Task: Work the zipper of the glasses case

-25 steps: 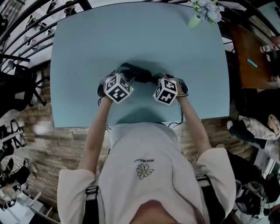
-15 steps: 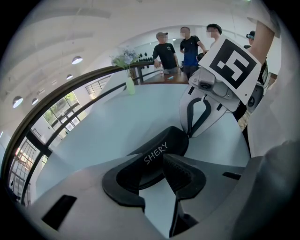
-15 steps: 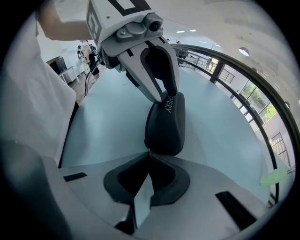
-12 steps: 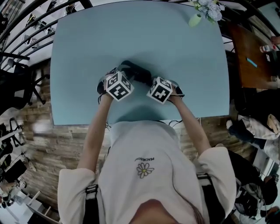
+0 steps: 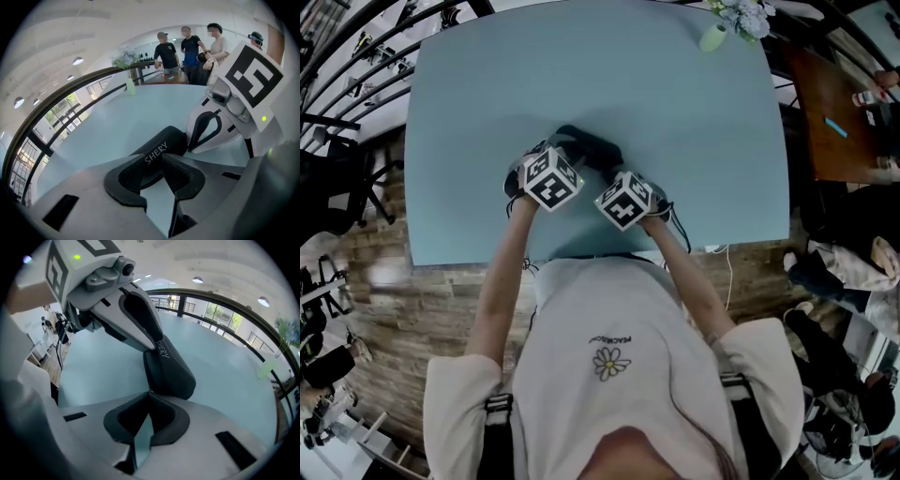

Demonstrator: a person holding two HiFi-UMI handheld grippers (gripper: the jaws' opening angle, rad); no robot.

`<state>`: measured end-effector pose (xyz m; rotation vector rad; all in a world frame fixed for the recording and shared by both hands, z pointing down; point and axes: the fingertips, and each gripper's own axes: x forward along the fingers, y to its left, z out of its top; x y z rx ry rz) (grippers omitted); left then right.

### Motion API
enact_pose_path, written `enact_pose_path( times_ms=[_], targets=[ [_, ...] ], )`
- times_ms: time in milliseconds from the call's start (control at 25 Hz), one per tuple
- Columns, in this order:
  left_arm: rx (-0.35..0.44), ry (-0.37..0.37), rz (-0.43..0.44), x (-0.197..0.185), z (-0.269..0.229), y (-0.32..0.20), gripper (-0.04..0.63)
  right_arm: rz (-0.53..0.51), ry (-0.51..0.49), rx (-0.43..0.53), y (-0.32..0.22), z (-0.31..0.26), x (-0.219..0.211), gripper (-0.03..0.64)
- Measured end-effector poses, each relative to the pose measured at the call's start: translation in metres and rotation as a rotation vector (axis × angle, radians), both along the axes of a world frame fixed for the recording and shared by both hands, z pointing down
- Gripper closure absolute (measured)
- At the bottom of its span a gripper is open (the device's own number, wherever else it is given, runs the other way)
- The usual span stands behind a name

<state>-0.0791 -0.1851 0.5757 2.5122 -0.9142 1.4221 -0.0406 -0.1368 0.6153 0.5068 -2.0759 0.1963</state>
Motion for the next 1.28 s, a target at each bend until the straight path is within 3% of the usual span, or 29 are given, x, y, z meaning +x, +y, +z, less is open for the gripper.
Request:
enact_pose_path(
  times_ms=[160, 320, 480, 640, 840, 1040, 1160, 1280],
  targets=[
    [0.026, 0.041, -0.02, 0.003, -0.02, -0.003, 0.515, -0.027, 0.104, 0.074, -0.014, 0.002, 0.032, 0.609],
    [0.007, 0.023, 0.057, 0.017, -0.019, 0.008, 0.519, 0.036, 0.213, 0.159, -0.034, 0.006, 0.074, 0.609],
    [-0.031, -0.002, 0.146, 0.041, -0.004, 0.022, 0.535, 0.108, 0.188, 0.154, -0.043, 0.005, 0.089, 0.609],
    [-0.082, 0.034, 0.109, 0.046, 0.001, 0.02, 0.566, 0.101, 0.168, 0.151, -0.043, 0.005, 0.089, 0.609],
    [-0.088, 0.034, 0.093, 0.048, 0.0, 0.019, 0.569, -0.025, 0.042, 0.081, 0.0, -0.004, 0.04, 0.608],
    [-0.079, 0.057, 0.073, 0.05, 0.0, 0.018, 0.571, -0.094, 0.019, 0.104, 0.021, -0.002, -0.012, 0.607],
    [-0.091, 0.065, 0.085, 0.045, -0.001, 0.019, 0.571, -0.134, 0.004, 0.09, 0.022, -0.003, -0.014, 0.608],
    [-0.049, 0.056, 0.091, 0.048, -0.011, 0.019, 0.571, -0.24, 0.095, 0.132, 0.032, -0.002, 0.006, 0.609]
  ],
)
